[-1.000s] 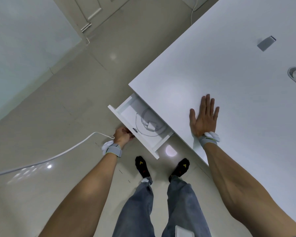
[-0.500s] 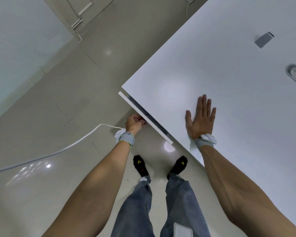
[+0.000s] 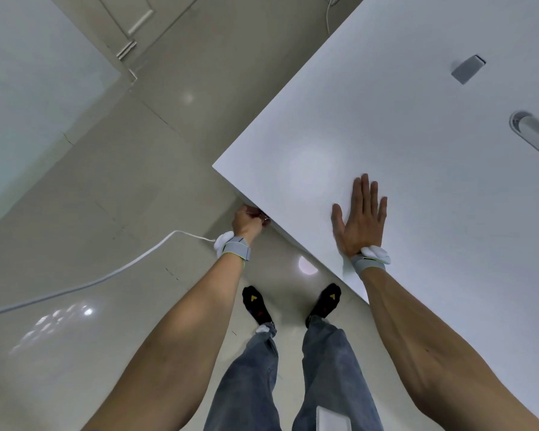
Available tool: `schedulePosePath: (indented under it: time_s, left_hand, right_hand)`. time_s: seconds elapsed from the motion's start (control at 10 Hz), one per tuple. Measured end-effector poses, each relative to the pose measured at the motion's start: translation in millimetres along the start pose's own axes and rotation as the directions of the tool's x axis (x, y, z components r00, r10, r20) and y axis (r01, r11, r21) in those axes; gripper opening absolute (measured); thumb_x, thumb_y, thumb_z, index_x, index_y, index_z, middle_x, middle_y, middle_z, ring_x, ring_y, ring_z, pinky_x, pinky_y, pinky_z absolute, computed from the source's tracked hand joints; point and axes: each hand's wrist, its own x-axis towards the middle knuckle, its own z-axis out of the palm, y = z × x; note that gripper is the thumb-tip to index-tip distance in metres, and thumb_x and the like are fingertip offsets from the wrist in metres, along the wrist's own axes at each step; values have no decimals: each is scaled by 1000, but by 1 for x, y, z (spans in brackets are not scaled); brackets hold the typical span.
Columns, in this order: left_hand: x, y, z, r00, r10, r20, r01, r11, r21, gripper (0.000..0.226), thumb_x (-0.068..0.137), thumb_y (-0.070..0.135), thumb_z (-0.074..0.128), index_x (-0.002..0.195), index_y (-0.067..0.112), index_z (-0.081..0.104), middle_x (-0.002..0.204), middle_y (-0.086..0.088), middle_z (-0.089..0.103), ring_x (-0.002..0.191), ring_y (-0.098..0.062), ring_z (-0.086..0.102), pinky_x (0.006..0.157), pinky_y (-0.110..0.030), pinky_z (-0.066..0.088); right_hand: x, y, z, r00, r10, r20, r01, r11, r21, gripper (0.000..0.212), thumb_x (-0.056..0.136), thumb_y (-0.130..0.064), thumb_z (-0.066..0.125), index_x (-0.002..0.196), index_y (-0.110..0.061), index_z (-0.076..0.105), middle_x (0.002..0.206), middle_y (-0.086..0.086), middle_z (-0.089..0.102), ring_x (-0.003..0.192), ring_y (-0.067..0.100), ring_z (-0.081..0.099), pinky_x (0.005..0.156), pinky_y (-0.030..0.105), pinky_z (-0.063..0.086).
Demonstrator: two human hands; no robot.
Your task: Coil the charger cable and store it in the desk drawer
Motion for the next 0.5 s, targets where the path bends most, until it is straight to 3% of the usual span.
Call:
schedulePosePath:
  time_s: [0.1, 0.2, 0.3, 0.4, 0.5]
  left_hand:
    - [-2, 2, -2, 1000, 4, 11, -5, 1000, 23, 27, 81, -6, 71, 76, 18, 59, 107, -20, 74, 100, -37, 73, 67, -29, 61]
    - [-3, 3, -5, 999, 25, 30, -29, 990, 139, 23, 82, 4, 72, 75, 22, 59, 101, -12, 76, 95, -31, 76, 87, -38, 61]
    - [-10, 15, -14, 996, 44, 81, -67, 951, 302, 8, 80, 14, 67, 86, 18, 67, 105, -9, 77, 100, -29, 74, 94, -40, 58]
    - [-30, 36, -25, 993, 101, 64, -119, 897, 427, 14, 85, 27, 60, 88, 14, 64, 99, -11, 74, 88, -32, 68, 84, -32, 56]
    - [-40, 48, -36, 992, 122, 30, -119, 835, 537, 31, 86, 36, 57, 89, 5, 59, 106, -19, 73, 84, -36, 67, 64, -29, 44]
  right_hand:
    - [-1, 0, -2, 1000, -1, 2, 1, 1000, -2, 76, 105, -49, 40, 166, -20, 5, 174, -5, 0, 161, 17, -5, 129, 51, 5]
    - [-2, -1, -2, 1000, -12, 10, 12, 1000, -21, 75, 106, -50, 37, 166, -20, 3, 174, -5, -2, 160, 17, -6, 129, 50, 4]
    - [0, 0, -5, 999, -13, 33, 14, 1000, -18, 75, 106, -52, 34, 166, -20, 1, 174, -5, -4, 160, 17, -7, 129, 50, 3]
    - [0, 1, -10, 996, 1, 87, -3, 1000, 22, 76, 105, -52, 36, 166, -21, 3, 174, -5, -3, 161, 18, -6, 129, 48, 0]
    - [7, 6, -18, 974, -11, 227, 5, 1000, 28, 80, 102, -49, 43, 165, -19, 6, 174, -3, -3, 161, 22, -4, 129, 51, 3]
